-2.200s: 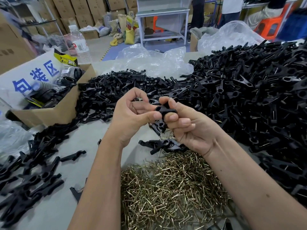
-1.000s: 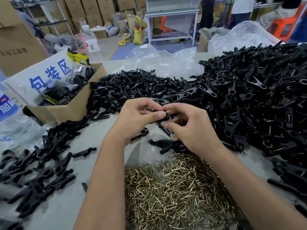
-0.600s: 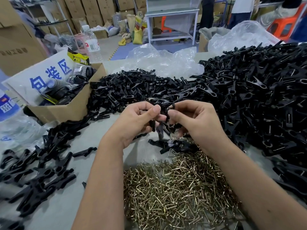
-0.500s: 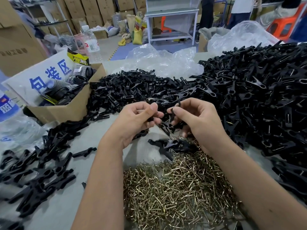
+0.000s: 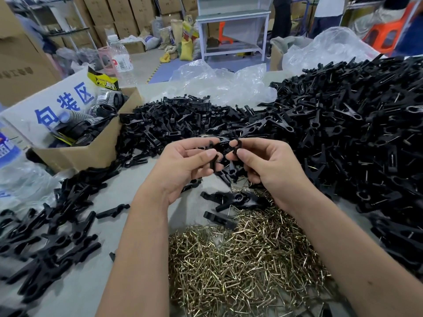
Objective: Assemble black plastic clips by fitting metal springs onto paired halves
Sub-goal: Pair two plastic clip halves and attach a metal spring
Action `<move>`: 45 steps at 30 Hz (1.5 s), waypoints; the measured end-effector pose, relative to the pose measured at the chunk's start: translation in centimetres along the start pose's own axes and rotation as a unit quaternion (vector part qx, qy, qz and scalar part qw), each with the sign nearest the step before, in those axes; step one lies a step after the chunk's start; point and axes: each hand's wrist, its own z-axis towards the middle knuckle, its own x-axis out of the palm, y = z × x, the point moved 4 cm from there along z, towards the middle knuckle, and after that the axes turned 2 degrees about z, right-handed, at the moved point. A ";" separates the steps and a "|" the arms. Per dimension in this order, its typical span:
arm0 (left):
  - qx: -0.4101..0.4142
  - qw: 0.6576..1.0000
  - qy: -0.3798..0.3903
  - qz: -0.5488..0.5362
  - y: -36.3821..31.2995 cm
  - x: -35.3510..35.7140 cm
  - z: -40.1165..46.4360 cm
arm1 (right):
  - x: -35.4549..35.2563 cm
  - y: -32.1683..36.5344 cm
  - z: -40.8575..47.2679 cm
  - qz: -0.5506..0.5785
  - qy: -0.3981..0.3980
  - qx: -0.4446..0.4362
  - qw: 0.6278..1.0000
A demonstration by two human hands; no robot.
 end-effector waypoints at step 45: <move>0.056 0.998 0.031 0.013 -0.7 0.1 -0.5 | 0.4 1.7 -0.5 -0.106 -0.007 -0.054 0.993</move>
